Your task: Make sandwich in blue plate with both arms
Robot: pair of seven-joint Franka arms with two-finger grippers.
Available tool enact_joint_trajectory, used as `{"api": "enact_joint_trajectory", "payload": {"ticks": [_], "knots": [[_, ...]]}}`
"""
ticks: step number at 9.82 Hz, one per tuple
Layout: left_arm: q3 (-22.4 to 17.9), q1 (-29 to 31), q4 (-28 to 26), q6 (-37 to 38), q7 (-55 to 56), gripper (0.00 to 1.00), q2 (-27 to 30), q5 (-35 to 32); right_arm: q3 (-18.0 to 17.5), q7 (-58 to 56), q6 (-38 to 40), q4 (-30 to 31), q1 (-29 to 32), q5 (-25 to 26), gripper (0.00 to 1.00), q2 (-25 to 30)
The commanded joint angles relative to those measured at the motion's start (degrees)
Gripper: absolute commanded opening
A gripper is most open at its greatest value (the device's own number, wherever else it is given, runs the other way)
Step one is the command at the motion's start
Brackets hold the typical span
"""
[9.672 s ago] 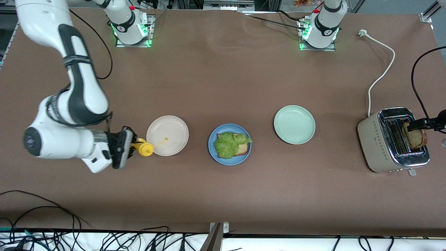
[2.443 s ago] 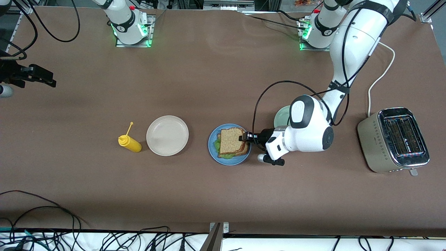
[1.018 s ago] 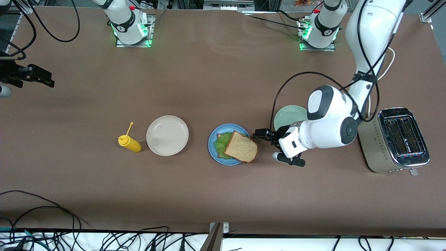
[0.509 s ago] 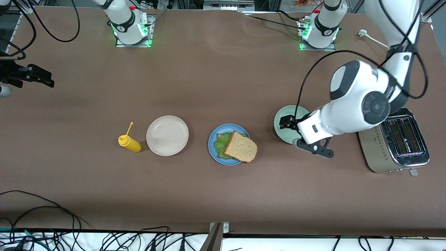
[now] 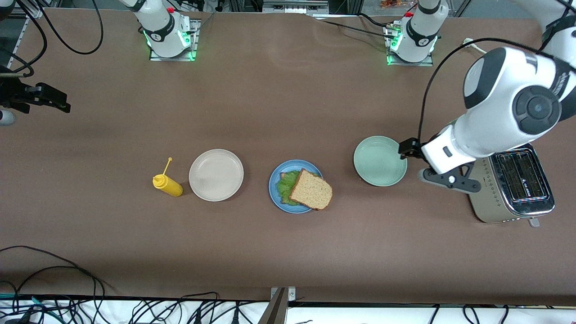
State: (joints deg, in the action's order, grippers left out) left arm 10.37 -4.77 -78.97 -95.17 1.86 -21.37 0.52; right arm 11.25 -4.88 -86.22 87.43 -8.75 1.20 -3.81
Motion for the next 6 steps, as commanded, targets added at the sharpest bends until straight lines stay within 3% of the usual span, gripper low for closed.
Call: {"api": "enact_joint_trajectory", "payload": {"ticks": [1,4,6], "knots": [[-3.0,0.3,-1.0,1.3,0.7,1.0,5.4,-3.2,0.3,0.1,0.6,-1.2,-0.5,0.9,1.0,-0.2],[-5.8,1.8,-2.3,3.1,0.3,1.0,9.5,-2.8,0.3,0.0,1.0,-2.1,-0.4,0.8,1.0,-0.2],[-6.0,3.2,-7.0,4.5,-0.3,1.0,14.0,-2.4,0.3,0.0,1.0,-2.1,-0.5,0.9,1.0,-0.2]]}}
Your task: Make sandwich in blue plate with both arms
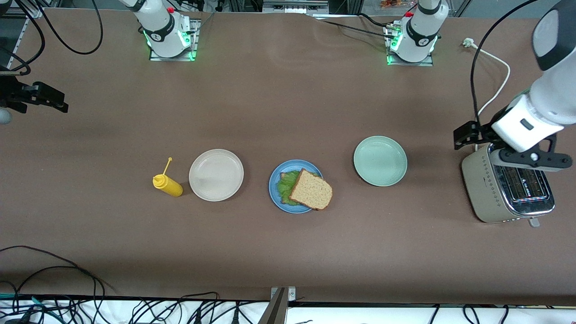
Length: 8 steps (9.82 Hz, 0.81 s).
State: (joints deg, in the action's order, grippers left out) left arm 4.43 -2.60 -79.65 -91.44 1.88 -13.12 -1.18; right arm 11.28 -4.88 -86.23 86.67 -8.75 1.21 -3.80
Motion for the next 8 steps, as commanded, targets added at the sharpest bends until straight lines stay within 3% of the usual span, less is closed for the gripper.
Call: {"api": "enact_joint_trajectory", "payload": {"ticks": [1,5,8], "knots": [[-0.7,1.2,-9.3,0.7,-0.9,1.0,8.5,-0.7,0.3,0.0,1.0,-1.3,-0.5,0.9,1.0,-0.2],[-4.3,1.2,-18.0,0.3,-5.3,1.0,16.0,-0.6,0.2,0.0,0.8,-1.3,-0.5,0.9,1.0,-0.2],[-4.5,1.2,-18.3,0.3,-5.4,1.0,16.2,-0.8,0.2,0.0,0.8,-1.3,-0.5,1.0,1.0,-0.2]]}}
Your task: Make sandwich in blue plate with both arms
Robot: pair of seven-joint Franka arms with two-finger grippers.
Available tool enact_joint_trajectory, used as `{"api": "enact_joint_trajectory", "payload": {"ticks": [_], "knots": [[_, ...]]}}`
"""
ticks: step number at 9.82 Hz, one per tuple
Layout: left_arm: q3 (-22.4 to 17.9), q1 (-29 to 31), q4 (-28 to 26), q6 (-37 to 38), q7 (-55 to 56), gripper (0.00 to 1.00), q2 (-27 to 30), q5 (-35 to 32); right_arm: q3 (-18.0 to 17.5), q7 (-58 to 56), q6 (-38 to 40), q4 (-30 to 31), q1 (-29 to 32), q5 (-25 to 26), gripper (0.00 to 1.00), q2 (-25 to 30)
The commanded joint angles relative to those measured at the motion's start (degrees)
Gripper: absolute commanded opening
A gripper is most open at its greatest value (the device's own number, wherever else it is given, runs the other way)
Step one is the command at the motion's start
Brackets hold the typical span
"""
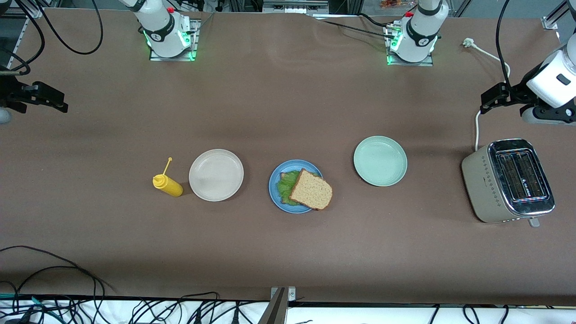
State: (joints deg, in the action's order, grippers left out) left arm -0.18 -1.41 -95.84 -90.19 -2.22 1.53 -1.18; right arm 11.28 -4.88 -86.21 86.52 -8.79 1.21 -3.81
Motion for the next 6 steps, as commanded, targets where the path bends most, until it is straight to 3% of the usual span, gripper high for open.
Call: {"api": "enact_joint_trajectory", "payload": {"ticks": [1,6], "knots": [[0.1,0.0,-2.1,-1.0,-1.4,1.0,1.5,-0.9,0.2,0.0,0.8,-1.2,-0.4,1.0,1.0,-0.2],[0.4,-0.3,-2.1,-1.1,-1.3,1.0,0.5,-0.8,0.2,0.0,0.9,-1.2,-0.4,1.0,1.0,-0.2]]}}
